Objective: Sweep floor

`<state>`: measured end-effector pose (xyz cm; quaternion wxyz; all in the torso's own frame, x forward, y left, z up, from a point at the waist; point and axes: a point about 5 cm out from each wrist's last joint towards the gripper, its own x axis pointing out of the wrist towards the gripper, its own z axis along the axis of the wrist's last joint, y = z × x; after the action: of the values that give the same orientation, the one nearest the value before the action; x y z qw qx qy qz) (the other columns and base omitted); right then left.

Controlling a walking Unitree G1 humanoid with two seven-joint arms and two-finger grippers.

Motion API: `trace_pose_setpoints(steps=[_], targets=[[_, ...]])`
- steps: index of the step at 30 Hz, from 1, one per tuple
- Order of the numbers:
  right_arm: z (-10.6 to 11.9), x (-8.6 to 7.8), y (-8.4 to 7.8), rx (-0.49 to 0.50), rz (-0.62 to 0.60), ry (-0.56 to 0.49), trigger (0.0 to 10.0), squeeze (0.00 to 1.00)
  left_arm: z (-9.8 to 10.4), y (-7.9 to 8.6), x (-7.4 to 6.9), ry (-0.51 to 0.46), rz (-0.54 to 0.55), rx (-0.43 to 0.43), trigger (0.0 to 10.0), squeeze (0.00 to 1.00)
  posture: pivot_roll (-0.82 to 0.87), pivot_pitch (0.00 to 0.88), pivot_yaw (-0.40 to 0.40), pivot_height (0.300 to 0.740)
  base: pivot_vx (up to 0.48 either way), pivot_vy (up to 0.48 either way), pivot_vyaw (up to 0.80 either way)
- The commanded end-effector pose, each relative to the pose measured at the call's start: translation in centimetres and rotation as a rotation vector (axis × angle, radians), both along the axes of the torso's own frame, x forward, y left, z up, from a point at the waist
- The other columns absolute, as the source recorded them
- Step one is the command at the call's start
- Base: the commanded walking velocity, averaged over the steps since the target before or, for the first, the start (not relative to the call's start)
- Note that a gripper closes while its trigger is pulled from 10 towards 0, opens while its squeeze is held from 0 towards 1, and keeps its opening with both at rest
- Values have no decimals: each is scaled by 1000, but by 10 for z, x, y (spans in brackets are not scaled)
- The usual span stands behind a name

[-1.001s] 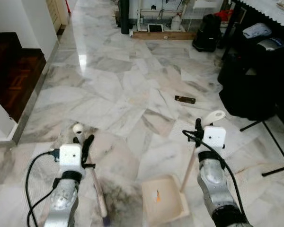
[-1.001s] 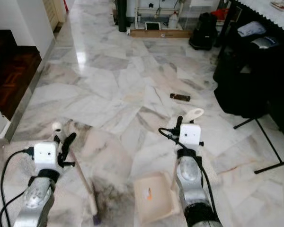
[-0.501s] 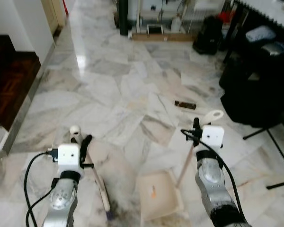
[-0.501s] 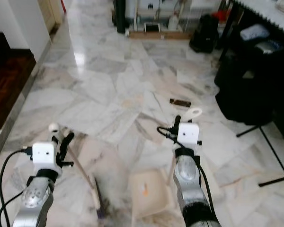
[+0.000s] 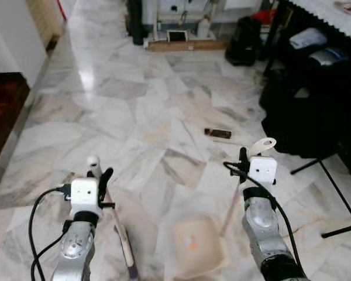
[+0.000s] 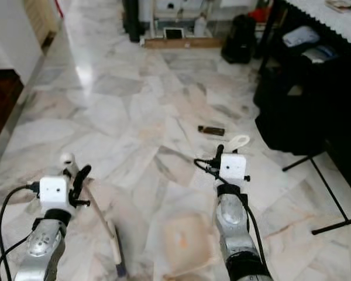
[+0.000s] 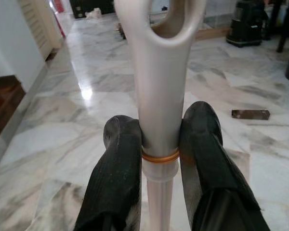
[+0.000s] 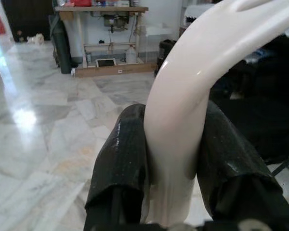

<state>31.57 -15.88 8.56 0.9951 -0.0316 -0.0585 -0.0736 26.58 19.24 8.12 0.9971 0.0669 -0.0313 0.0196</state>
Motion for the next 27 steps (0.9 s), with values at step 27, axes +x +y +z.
trace_pose_setpoints(steps=[27], targets=[[12, 4, -4, -26, 20, -45, 10000, 0, 5, -4, -1, -27, -16, 15, 10000, 0, 99, 50, -26, 740, 355, 0, 0]])
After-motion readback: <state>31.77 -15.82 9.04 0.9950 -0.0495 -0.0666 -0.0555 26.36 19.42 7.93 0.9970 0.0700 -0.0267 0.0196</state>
